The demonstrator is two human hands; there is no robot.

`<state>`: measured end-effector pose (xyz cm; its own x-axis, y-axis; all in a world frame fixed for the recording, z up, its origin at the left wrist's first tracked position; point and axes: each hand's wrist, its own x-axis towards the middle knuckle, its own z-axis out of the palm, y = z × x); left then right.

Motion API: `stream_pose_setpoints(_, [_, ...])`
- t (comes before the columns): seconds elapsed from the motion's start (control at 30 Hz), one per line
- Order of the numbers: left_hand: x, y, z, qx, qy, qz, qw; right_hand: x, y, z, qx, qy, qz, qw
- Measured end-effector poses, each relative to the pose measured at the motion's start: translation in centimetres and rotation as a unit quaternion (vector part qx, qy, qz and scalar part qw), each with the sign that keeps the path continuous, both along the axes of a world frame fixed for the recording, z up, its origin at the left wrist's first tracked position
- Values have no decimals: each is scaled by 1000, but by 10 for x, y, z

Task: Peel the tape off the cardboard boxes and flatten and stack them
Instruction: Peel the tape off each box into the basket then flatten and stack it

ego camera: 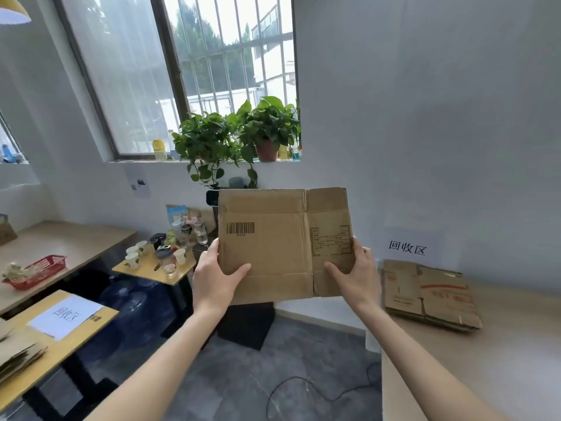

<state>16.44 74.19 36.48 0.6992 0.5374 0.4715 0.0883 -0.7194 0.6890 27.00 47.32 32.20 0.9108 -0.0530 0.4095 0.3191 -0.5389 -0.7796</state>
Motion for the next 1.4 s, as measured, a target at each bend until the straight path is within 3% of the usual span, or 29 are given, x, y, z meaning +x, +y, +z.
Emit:
stream_pose_setpoints(0.33, [134,-80,-30,-42,32,-150,987,60,-100,-21,-30,24,-141,989])
stream_pose_setpoints(0.7, [275,-196,-72,-62,91,-329,938,98,-213,-48,-76,116,-327,935])
stream_pose_setpoints(1.13, [415,-245,-129,-98,151,-417,891,194,-257,-66,-140,180,-406,885])
stream_pose_setpoints(1.4, [491,-290,-201,-131,225,-439,860,281,-308,-131,-156,240,-374,882])
